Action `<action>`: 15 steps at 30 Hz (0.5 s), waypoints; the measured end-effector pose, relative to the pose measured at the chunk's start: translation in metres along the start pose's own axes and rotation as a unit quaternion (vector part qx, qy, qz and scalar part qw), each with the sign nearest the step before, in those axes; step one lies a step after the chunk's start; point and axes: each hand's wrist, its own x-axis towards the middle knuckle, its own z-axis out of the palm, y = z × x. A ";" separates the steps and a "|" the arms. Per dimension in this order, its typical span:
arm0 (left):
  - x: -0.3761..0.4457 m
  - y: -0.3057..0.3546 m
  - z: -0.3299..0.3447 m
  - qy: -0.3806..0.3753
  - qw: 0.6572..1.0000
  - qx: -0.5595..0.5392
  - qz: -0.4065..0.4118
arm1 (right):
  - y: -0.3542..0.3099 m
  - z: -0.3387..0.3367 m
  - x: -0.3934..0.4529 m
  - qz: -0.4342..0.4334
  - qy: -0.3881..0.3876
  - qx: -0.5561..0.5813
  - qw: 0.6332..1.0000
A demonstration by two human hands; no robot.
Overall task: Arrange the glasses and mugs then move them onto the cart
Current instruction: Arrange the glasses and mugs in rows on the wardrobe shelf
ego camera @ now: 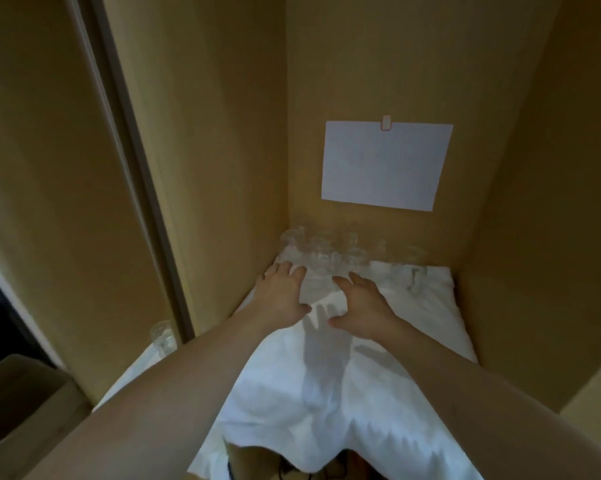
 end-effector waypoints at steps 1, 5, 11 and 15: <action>-0.009 -0.003 0.000 -0.004 1.000 0.004 -0.011 | -0.006 0.003 -0.003 -0.007 -0.004 0.002 1.000; -0.040 -0.019 -0.003 -0.003 0.999 0.002 -0.048 | -0.031 0.015 -0.013 -0.044 -0.007 0.004 0.999; -0.076 -0.051 -0.013 0.008 0.998 -0.017 -0.065 | -0.073 0.027 -0.027 -0.071 -0.006 0.012 0.997; -0.108 -0.084 -0.025 0.020 0.997 -0.025 -0.070 | -0.116 0.035 -0.028 -0.084 -0.008 0.020 0.996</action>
